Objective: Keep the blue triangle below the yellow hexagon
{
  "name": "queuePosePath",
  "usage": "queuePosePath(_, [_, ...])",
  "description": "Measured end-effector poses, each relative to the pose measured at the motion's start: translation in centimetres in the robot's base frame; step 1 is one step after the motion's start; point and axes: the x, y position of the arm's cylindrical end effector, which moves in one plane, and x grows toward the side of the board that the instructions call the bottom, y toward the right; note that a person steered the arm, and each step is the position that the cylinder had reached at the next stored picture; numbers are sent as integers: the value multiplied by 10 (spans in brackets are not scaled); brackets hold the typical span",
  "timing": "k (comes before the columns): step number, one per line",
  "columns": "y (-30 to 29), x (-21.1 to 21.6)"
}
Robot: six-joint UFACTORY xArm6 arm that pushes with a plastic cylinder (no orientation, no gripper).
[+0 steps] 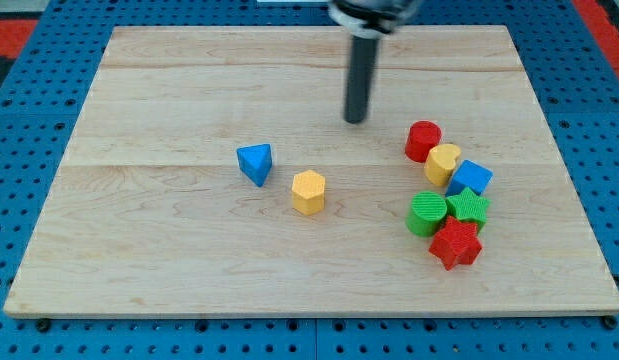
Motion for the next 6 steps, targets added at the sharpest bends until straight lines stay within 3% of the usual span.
queuePosePath(1, [-69, 21])
queuePosePath(2, [-86, 61])
queuePosePath(3, [-103, 64])
queuePosePath(5, [-70, 134])
queuePosePath(6, [-36, 138])
